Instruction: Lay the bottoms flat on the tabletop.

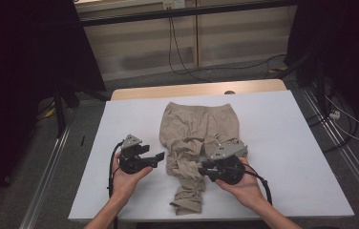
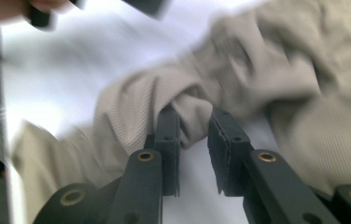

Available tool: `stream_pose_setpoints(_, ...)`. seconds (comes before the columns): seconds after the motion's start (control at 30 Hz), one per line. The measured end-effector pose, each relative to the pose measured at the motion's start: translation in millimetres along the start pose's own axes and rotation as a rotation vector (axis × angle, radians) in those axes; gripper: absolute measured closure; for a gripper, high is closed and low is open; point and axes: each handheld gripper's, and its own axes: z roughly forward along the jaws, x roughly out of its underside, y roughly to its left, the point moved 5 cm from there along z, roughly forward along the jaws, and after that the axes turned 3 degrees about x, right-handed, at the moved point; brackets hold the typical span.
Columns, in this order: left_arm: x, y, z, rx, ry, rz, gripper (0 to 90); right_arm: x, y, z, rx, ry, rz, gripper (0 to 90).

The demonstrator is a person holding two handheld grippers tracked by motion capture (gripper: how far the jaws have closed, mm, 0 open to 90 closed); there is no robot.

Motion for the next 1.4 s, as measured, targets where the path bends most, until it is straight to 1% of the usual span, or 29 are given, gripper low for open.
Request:
stream_pose_setpoints(0.07, 2.6, -5.6, 5.0, 0.010, 0.023, 0.018, 28.8, 15.3, -6.7, 2.2, 0.060, 0.067, -0.009, 83.4)
stream_pose_setpoints(0.13, 4.1, -13.7, 9.1, 0.017, 0.043, 0.052, 29.4, 28.8, -15.6, 4.0, 0.115, 0.135, -0.007, 86.0)
stream_pose_setpoints(0.17, 4.3, -16.5, 9.8, 0.021, 0.040, 0.056, 29.9, 33.3, -21.1, 4.5, 0.131, 0.154, 0.010, 85.7)
stream_pose_setpoints(0.23, 5.0, -20.8, 10.3, 0.033, 0.045, 0.076, 30.4, 33.7, -25.3, 3.6, 0.116, 0.158, 0.027, 78.9)
stream_pose_setpoints(0.27, 5.7, -21.7, 10.8, 0.030, 0.048, 0.084, 30.7, 31.4, -26.2, 1.6, 0.126, 0.151, 0.026, 73.0)
stream_pose_setpoints(0.33, 7.3, -21.4, 12.2, 0.031, 0.055, 0.080, 30.7, 23.9, -26.1, -5.2, 0.121, 0.111, 0.030, 62.0)
stream_pose_setpoints(0.37, 7.9, -20.0, 12.8, 0.026, 0.059, 0.081, 30.6, 20.2, -26.0, -10.0, 0.121, 0.091, 0.031, 60.5)
stream_pose_setpoints(0.43, 8.7, -17.2, 14.1, 0.012, 0.068, 0.076, 29.1, 13.2, -26.3, -21.2, 0.123, 0.032, 0.028, 61.2)
stream_pose_setpoints(0.5, 8.7, -14.9, 14.6, 0.004, 0.068, 0.070, 28.1, 7.3, -26.8, -30.2, 0.127, -0.006, 0.036, 66.6)
stream_pose_setpoints(0.53, 8.5, -14.3, 14.9, 0.001, 0.065, 0.071, 28.1, 3.6, -25.4, -32.9, 0.109, -0.033, 0.038, 69.9)
stream_pose_setpoints(0.57, 8.3, -14.5, 15.1, 0.003, 0.064, 0.068, 27.9, -0.7, -20.2, -34.0, 0.065, -0.055, 0.036, 72.2)
stream_pose_setpoints(0.6, 8.2, -14.7, 15.4, 0.006, 0.063, 0.071, 27.9, -2.7, -15.5, -32.8, 0.040, -0.060, 0.029, 73.6)
stream_pose_setpoints(0.7, 8.9, -16.4, 17.1, 0.009, 0.071, 0.081, 27.9, -4.6, 12.9, -17.8, -0.062, -0.031, -0.028, 74.5)
stream_pose_setpoints(0.73, 9.4, -17.2, 17.7, 0.013, 0.075, 0.081, 27.9, -3.4, 22.7, -10.1, -0.088, -0.010, -0.051, 72.0)
stream_pose_setpoints(0.77, 9.6, -18.0, 18.4, 0.016, 0.075, 0.082, 27.9, -1.6, 31.1, -1.7, -0.105, 0.012, -0.074, 66.5)
stream_pose_setpoints(0.8, 9.6, -18.6, 18.6, 0.017, 0.076, 0.087, 27.9, 0.0, 37.6, 6.9, -0.114, 0.034, -0.095, 61.0)
stream_pose_setpoints(0.83, 9.7, -19.0, 18.3, 0.018, 0.078, 0.090, 27.9, 1.4, 41.6, 15.1, -0.102, 0.054, -0.113, 52.2)
stream_pose_setpoints(0.9, 9.4, -19.9, 17.5, 0.023, 0.072, 0.091, 27.9, 3.1, 42.7, 29.2, -0.063, 0.079, -0.151, 39.6)
stream_pose_setpoints(0.93, 9.2, -19.7, 16.5, 0.022, 0.072, 0.095, 27.9, 3.7, 42.1, 34.2, -0.058, 0.082, -0.166, 30.3)
stream_pose_setpoints(0.97, 9.3, -19.4, 16.2, 0.024, 0.073, 0.098, 27.9, 5.8, 41.8, 39.5, -0.077, 0.092, -0.175, 24.7)
stream_pose_setpoints(1.03, 8.9, -17.9, 16.1, 0.018, 0.066, 0.095, 27.9, 13.0, 39.5, 46.5, -0.040, 0.117, -0.185, 19.6)
stream_pose_setpoints(1.07, 8.3, -15.4, 16.1, 0.007, 0.062, 0.093, 27.9, 15.6, 38.3, 48.4, -0.050, 0.089, -0.161, 19.9)
stream_pose_setpoints(1.1, 8.0, -14.3, 16.1, 0.004, 0.058, 0.084, 27.9, 16.8, 36.6, 47.4, -0.061, 0.084, -0.137, 26.9)
stream_pose_setpoints(1.13, 7.8, -12.9, 15.4, 0.001, 0.057, 0.078, 27.9, 16.3, 35.1, 45.4, -0.046, 0.085, -0.135, 42.1)
stream_pose_setpoints(1.17, 7.8, -12.1, 14.9, -0.001, 0.054, 0.075, 27.9, 15.6, 33.6, 41.8, -0.052, 0.087, -0.128, 65.8)
stream_pose_setpoints(1.23, 7.7, -11.2, 14.1, -0.002, 0.055, 0.074, 27.9, 18.4, 32.7, 36.3, -0.059, 0.083, -0.109, 77.3)
stream_pose_setpoints(1.3, 7.9, -11.8, 14.2, 0.001, 0.057, 0.076, 27.9, 21.4, 38.2, 29.7, -0.074, 0.092, -0.122, 80.7)
stream_pose_setpoints(1.37, 8.3, -13.1, 14.3, 0.004, 0.057, 0.076, 27.9, 26.5, 48.1, 22.0, -0.116, 0.094, -0.116, 81.3)
stream_pose_setpoints(1.4, 8.5, -14.4, 14.6, 0.008, 0.056, 0.073, 27.9, 28.8, 52.1, 18.8, -0.122, 0.093, -0.115, 81.4)
